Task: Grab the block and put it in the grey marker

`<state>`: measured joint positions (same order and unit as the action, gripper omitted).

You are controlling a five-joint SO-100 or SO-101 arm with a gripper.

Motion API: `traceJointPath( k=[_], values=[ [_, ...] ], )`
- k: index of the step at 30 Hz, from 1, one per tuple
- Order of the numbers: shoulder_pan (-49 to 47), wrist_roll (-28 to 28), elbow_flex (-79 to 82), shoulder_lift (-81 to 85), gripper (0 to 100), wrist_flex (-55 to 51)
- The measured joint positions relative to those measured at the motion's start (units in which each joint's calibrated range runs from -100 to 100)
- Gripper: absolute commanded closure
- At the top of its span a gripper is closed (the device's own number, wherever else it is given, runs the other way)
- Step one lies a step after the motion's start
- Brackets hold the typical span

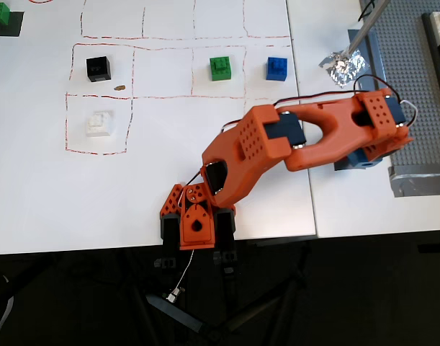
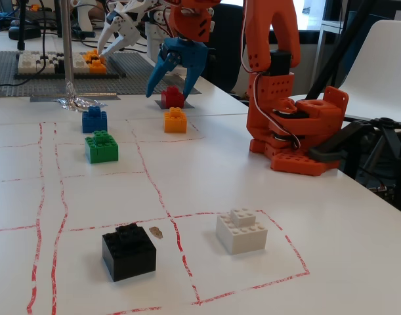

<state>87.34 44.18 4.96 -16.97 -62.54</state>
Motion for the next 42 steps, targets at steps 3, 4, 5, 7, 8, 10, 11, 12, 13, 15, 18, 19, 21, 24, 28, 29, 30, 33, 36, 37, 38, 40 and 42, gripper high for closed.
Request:
traceJointPath(
  k=[3, 4, 5, 7, 8, 10, 11, 12, 13, 15, 18, 19, 21, 24, 28, 29, 30, 33, 36, 37, 38, 40, 42],
  values=[
    [0.0, 0.1, 0.0, 0.0, 64, 0.0],
    [0.4, 0.1, 0.1, 0.8, 65, -0.1],
    [0.7, 0.4, 0.2, 1.8, 67, -0.9],
    [2.2, 1.0, 0.2, 6.4, 68, -3.3],
    [3.2, 1.1, 0.2, 9.5, 69, -4.3],
    [4.8, 1.5, 0.2, 15.0, 71, -7.4],
    [5.4, 1.6, 0.2, 17.6, 72, -9.2],
    [5.7, 1.9, 0.2, 19.8, 73, -11.1],
    [5.8, 2.1, 0.5, 22.0, 74, -12.9],
    [5.3, 2.1, 3.7, 27.2, 75, -15.6],
    [2.6, 1.9, 9.6, 34.9, 79, -17.4],
    [0.7, 1.5, 10.6, 37.0, 81, -18.3],
    [-4.1, -0.2, 13.3, 41.6, 86, -19.1],
    [-12.2, -3.4, 16.5, 47.2, 93, -20.7],
    [-25.3, -10.2, 17.2, 50.9, 100, -21.3],
    [-29.2, -12.2, 17.2, 50.9, 100, -21.3],
    [-33.2, -14.5, 17.2, 51.0, 100, -21.3],
    [-44.0, -20.7, 17.2, 51.1, 100, -21.3],
    [-53.7, -26.7, 17.2, 52.9, 100, -20.1],
    [-56.8, -28.8, 17.4, 54.1, 100, -18.8],
    [-60.0, -30.9, 18.3, 55.4, 100, -17.4],
    [-65.0, -34.7, 22.2, 58.4, 100, -13.6],
    [-68.0, -37.9, 27.0, 60.9, 100, -8.9]
  ],
)
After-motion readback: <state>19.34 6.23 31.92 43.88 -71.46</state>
